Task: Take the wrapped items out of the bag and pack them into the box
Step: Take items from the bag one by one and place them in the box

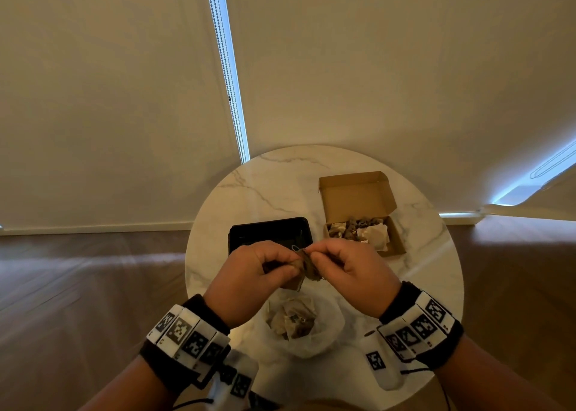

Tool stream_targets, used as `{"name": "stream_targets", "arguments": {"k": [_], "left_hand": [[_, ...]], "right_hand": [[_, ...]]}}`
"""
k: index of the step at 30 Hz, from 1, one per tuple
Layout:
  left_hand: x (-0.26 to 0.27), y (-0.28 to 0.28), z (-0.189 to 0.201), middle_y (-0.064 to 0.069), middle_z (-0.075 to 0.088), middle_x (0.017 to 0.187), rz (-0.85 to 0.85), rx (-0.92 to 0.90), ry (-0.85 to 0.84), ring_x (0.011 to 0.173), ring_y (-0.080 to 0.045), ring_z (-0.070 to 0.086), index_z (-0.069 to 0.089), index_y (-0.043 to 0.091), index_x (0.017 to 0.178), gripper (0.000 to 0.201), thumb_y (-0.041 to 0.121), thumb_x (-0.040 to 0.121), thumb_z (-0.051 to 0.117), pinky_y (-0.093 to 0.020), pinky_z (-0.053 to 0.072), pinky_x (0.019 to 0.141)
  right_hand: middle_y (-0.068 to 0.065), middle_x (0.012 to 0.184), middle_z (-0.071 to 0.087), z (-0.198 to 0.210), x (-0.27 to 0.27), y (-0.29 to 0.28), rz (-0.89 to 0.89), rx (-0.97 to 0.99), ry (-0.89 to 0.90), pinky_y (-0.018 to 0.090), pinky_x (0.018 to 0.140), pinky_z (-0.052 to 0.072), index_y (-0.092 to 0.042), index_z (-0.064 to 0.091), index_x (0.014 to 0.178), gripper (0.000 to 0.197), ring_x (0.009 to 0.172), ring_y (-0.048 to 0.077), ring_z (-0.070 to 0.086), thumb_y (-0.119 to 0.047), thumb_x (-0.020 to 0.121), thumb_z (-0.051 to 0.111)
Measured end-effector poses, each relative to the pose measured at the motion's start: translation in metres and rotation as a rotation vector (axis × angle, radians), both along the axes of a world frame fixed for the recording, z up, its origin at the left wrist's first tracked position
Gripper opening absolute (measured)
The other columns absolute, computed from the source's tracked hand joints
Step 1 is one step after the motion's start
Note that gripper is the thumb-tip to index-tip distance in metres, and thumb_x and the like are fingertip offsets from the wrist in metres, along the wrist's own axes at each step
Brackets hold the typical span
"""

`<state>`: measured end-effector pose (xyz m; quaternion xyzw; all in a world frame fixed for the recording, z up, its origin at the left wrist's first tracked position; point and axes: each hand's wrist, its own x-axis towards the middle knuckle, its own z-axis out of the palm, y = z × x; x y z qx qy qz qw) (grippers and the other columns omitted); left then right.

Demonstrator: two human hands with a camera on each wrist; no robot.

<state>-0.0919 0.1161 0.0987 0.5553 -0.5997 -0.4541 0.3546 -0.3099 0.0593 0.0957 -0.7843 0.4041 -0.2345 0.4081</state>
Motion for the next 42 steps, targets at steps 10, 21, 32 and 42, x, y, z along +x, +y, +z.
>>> {"name": "stream_targets", "arguments": {"k": [10, 21, 32, 42], "left_hand": [[-0.002, -0.004, -0.011, 0.003, 0.075, 0.101, 0.111, 0.075, 0.032, 0.088, -0.015, 0.075, 0.080, 0.022, 0.098, 0.016, 0.008, 0.091, 0.075, -0.037, 0.064, 0.081], [-0.026, -0.012, -0.007, 0.020, 0.063, 0.120, -0.310, -0.016, -0.211, 0.095, -0.002, 0.069, 0.076, 0.037, 0.107, 0.017, 0.025, 0.097, 0.069, -0.025, 0.059, 0.086], [-0.051, -0.025, -0.016, 0.023, 0.055, 0.118, -0.265, -0.024, -0.245, 0.102, -0.002, 0.064, 0.073, 0.042, 0.102, 0.010, 0.036, 0.096, 0.068, -0.026, 0.056, 0.090], [-0.075, -0.032, -0.017, 0.018, 0.053, 0.130, -0.203, -0.003, -0.155, 0.100, 0.003, 0.066, 0.073, 0.034, 0.100, 0.012, 0.023, 0.094, 0.072, -0.011, 0.052, 0.084]], "right_hand": [[-0.013, 0.100, 0.074, -0.027, -0.004, 0.008, -0.070, 0.115, -0.014, 0.023, 0.082, 0.058, -0.029, 0.067, 0.123, 0.028, 0.092, 0.001, 0.069, -0.016, 0.098, 0.064], [-0.017, 0.080, 0.062, -0.031, -0.021, 0.004, 0.187, 0.061, 0.249, 0.015, 0.067, 0.040, -0.032, 0.065, 0.090, 0.011, 0.075, -0.001, 0.057, -0.021, 0.090, 0.065], [-0.003, 0.102, 0.072, -0.010, -0.043, -0.008, 0.075, 0.373, -0.002, 0.047, 0.085, 0.060, -0.022, 0.063, 0.118, 0.033, 0.093, 0.016, 0.072, -0.010, 0.087, 0.062], [0.009, 0.109, 0.074, -0.003, -0.062, -0.027, 0.039, 0.546, -0.062, 0.040, 0.089, 0.061, -0.008, 0.058, 0.131, 0.041, 0.098, 0.023, 0.073, 0.007, 0.093, 0.060]]}}
